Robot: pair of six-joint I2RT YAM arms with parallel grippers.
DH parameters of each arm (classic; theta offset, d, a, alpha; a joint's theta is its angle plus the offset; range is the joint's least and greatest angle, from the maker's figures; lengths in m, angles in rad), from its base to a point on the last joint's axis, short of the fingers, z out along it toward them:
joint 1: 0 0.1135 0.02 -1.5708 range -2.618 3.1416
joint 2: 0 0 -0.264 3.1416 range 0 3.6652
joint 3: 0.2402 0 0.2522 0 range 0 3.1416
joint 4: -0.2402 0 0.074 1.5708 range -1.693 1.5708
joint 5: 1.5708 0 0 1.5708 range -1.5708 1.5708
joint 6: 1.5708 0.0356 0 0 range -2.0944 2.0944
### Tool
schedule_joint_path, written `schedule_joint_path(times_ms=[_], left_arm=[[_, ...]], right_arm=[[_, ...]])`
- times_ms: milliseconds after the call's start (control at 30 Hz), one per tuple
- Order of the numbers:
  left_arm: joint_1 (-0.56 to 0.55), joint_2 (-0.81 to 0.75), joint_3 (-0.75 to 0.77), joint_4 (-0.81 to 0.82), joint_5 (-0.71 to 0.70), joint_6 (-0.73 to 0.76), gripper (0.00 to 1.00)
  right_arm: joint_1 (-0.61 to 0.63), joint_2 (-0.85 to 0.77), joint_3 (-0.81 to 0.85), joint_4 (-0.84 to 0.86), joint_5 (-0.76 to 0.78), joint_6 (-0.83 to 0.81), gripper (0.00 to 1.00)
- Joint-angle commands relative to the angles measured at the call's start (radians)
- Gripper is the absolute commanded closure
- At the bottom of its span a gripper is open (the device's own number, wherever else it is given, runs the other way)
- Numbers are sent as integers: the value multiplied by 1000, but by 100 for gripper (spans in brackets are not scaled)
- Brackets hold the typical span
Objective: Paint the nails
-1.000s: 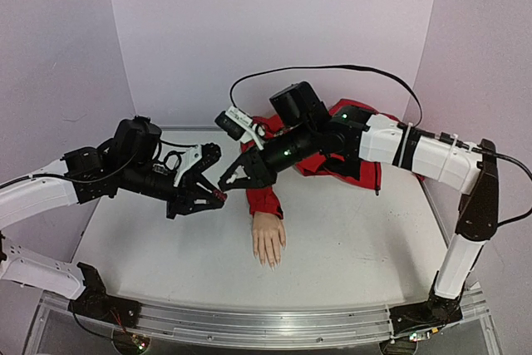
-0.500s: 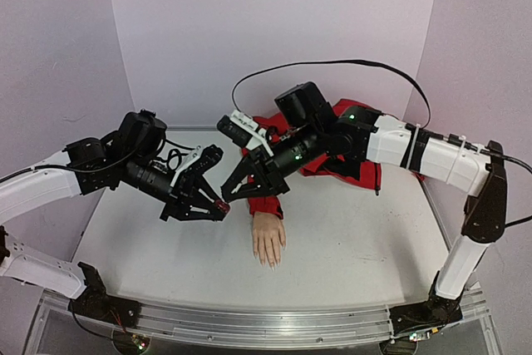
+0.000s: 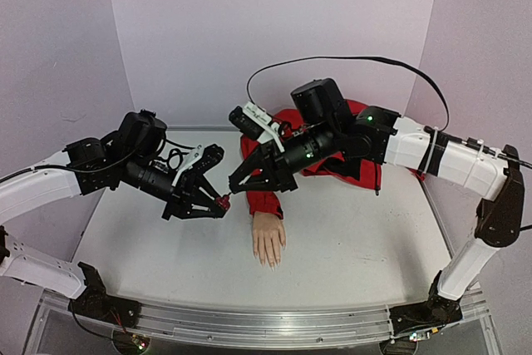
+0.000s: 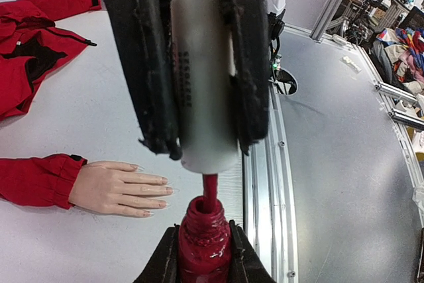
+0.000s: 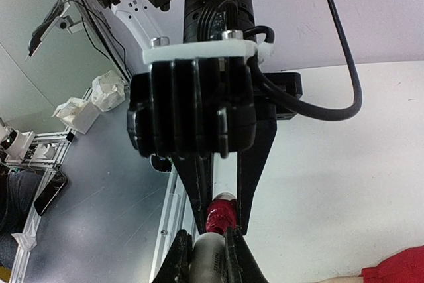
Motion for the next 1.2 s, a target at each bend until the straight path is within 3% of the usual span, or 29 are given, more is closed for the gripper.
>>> schedule_joint_path(times_ms=[0, 1167], left_arm=[[4, -12, 40, 56, -20, 5, 100], [4, -9, 37, 57, -30, -7, 100]], right_arm=[[4, -40, -8, 35, -14, 19, 100], [-2, -91, -56, 57, -34, 38, 100]])
